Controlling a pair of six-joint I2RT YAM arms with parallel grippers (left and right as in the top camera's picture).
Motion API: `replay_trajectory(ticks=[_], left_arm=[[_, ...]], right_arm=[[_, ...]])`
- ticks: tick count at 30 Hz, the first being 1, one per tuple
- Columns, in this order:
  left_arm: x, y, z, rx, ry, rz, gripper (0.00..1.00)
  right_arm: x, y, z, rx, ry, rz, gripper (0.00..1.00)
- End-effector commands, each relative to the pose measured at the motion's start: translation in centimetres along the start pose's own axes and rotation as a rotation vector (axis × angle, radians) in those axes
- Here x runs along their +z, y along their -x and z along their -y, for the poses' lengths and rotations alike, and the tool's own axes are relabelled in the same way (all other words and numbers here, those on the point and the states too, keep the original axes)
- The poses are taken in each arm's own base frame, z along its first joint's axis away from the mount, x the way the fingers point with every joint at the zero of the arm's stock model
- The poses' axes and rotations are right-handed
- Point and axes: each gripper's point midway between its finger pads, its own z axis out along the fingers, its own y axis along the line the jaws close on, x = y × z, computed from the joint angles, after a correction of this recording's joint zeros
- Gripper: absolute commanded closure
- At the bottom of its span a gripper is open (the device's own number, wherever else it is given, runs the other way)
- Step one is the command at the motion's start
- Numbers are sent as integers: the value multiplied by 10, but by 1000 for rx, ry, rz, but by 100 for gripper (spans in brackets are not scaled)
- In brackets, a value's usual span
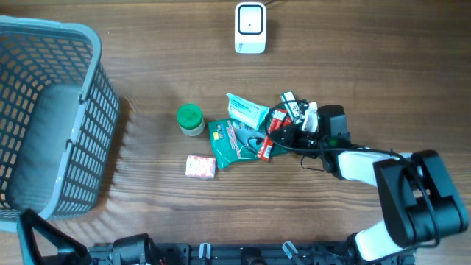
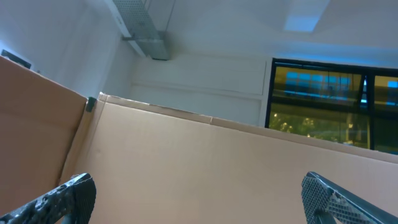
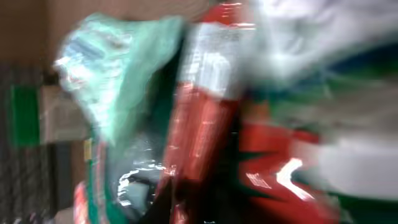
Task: Scan the item barcode
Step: 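Reach the right gripper to the pile and grasp the red packet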
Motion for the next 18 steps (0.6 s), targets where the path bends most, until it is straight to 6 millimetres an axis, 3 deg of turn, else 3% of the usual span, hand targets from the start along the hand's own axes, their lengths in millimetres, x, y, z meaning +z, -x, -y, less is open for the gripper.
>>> replay_trajectory(ticks=[1,7,12,16,18], left_arm=[[-2,-2,1,-24,-7,-3,0],[-2,-5,0,-24,-2,-17,0],[-2,-15,-2,-22,9,-57,0],[-5,-40,-9,-19,35,-161,0],[-8,-54,-12,-17,50,-215,0]], right_arm=[[9,-19,60,126,-217,4,96],[-3,-5,31,91,-124,32,96],[-62,20,-22,75,-47,146,96],[-119,28,-46,40,-87,314,96],[-133,28,-49,31,-100,361,96]])
